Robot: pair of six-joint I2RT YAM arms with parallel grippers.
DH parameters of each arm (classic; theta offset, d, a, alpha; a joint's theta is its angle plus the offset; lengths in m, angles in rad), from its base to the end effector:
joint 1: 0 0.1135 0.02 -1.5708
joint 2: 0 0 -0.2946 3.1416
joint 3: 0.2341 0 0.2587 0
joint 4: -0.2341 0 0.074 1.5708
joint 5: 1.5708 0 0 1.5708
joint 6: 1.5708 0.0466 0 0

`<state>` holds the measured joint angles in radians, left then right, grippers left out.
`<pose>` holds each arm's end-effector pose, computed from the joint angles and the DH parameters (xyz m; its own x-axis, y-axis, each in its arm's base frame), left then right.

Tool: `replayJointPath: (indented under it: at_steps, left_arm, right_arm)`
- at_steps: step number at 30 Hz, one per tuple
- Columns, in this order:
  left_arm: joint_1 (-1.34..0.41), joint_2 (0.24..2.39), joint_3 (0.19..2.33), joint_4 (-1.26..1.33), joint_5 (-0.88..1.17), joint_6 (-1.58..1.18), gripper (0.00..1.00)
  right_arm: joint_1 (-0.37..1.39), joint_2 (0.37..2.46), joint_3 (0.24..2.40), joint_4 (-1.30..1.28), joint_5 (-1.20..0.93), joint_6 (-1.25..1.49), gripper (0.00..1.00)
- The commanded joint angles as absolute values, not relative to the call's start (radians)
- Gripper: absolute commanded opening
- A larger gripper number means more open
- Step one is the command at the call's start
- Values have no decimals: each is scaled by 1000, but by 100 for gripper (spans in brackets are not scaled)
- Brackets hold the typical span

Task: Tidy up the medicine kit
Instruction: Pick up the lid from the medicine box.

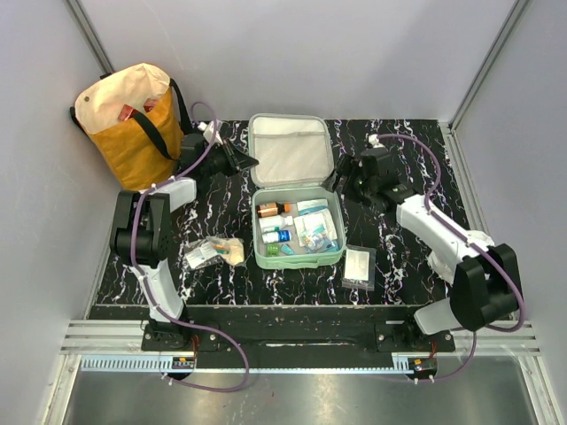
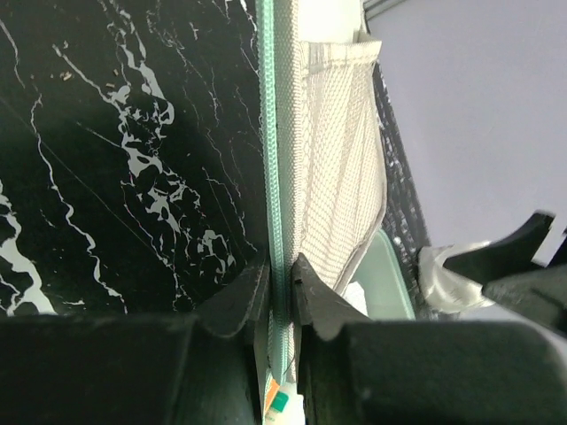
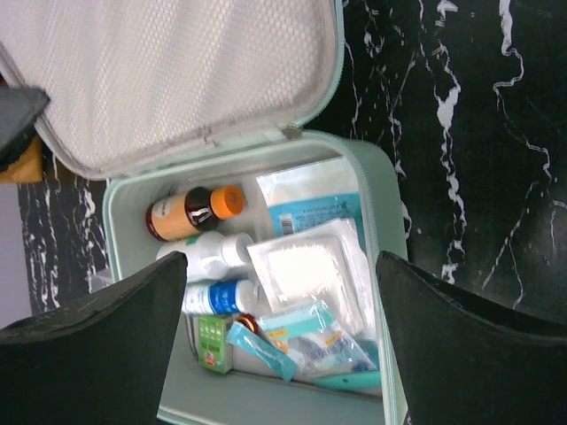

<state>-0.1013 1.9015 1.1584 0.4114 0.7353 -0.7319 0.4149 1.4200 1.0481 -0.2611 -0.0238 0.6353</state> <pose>0.4388 -0.0760 0.2307 -0.7128 -0.4257 -0.5574 0.3087 0.5232 -0.7944 0.3008 0.1337 0.2979 -0.6853 0.3464 -0.6406 -0.0172 0.8717 0.4898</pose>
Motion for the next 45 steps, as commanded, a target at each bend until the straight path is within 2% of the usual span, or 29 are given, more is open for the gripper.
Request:
replayJointPath:
  at_steps: [1,5,12,17,34,36,40,43,45]
  left_arm:
    - [-123,1778,1154,457,764,-556,5]
    - [-130,1738,1125,449,750,-489,5]
    - [-132,1724,1104,494,765,-476,1]
    - [-135,1726,1108,495,788,-476,0]
    - [-144,1735,1114,482,819,-463,0]
    - [-144,1740,1118,480,828,-462,0]
    - [-143,1750,1129,476,839,-465,0]
    - [-143,1749,1132,474,836,-466,0]
    - [-144,1750,1138,459,822,-462,0]
  right_arm:
    - [350,1474,1167,-239,-153,637,93]
    - [267,1558,1244,-174,-239,611,93]
    - [117,1833,1377,99,-590,695,78]
    - [107,1946,1486,129,-595,709,78]
    - [124,2141,1589,307,-686,729,71]
    - [124,2160,1604,330,-712,744,65]
    - [126,2180,1608,388,-745,778,48]
    - [126,2183,1600,428,-765,795,31]
    - [126,2174,1585,452,-764,787,23]
